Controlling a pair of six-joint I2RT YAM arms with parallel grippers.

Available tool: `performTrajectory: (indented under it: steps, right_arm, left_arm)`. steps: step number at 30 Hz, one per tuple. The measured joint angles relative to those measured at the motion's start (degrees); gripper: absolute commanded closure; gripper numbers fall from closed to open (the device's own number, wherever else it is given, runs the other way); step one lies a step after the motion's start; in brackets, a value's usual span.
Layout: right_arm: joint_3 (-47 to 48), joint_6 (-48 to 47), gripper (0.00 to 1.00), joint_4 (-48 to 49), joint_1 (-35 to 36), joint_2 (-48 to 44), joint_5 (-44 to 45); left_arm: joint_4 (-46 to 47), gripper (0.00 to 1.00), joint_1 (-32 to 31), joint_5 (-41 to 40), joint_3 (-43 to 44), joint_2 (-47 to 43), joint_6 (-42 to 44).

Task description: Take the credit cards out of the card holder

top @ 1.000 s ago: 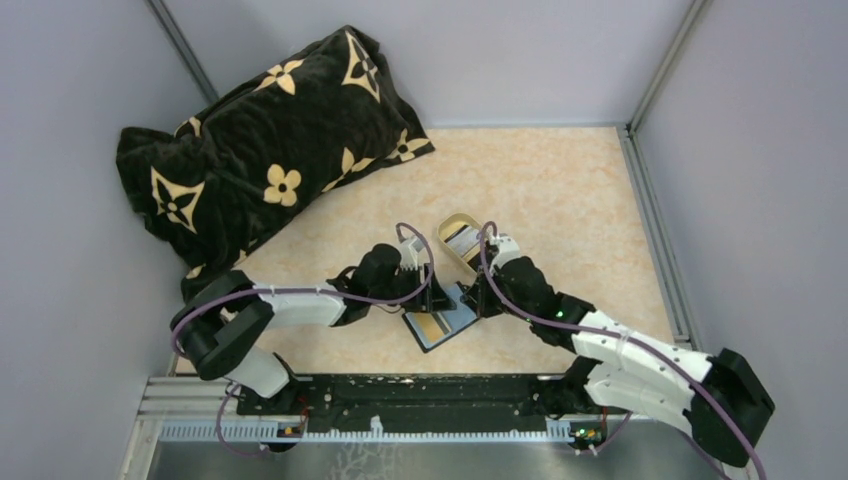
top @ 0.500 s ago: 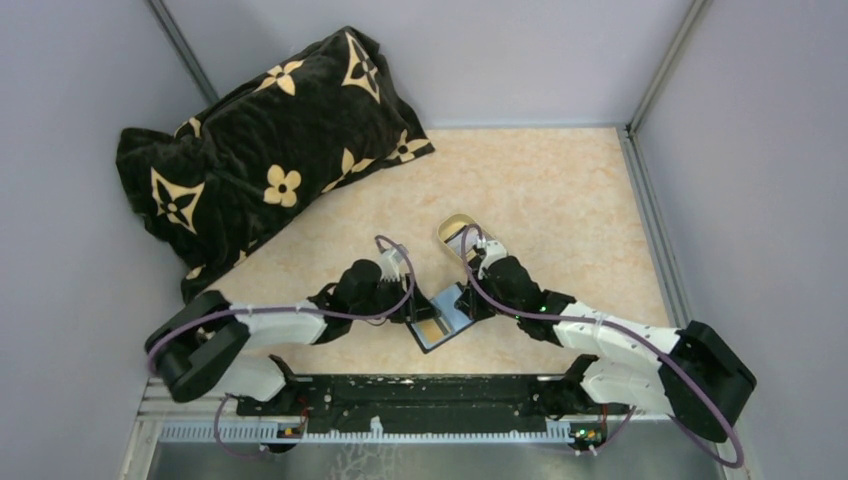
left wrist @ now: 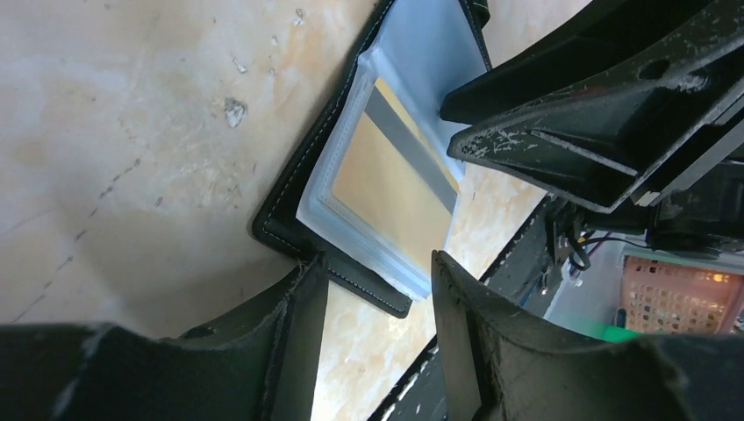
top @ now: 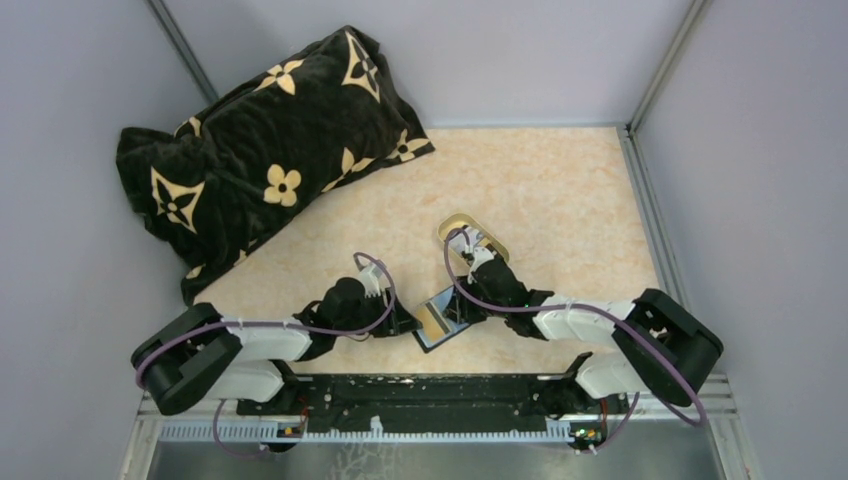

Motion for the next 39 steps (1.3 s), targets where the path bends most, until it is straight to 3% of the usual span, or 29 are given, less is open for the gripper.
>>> performTrajectory:
  steps: [9,17,27,33,39]
  right_arm:
    - [-1.79,1.31,0.75,6.45,0.11,2.10,-2.47]
    - [-4.13,3.45,0.78,11.43,0.11,2.86,-3.10]
    - [-7.04,6.32,0.79,16.28,0.07,2.40,-4.61]
    - [-8.48,8.90,0.79,20.68,0.50,2.43,-8.81]
    - [-8.48,9.14,0.79,21.73,0.70,3.28,-9.25]
  left_arm:
    - [11.50,0.46,0.15,2.97,0.15,9.05,-3.28]
    - [13.70,0.46,1.42,5.77,1.42,12.33,-3.82]
    - [11.37,0.46,4.31,8.74,2.93,12.94,-2.97]
    - [6.29,0.45,9.42,8.59,4.09,10.47,0.46]
    - [-1.05,0.45,10.62,7.98,5.11,6.38,3.23]
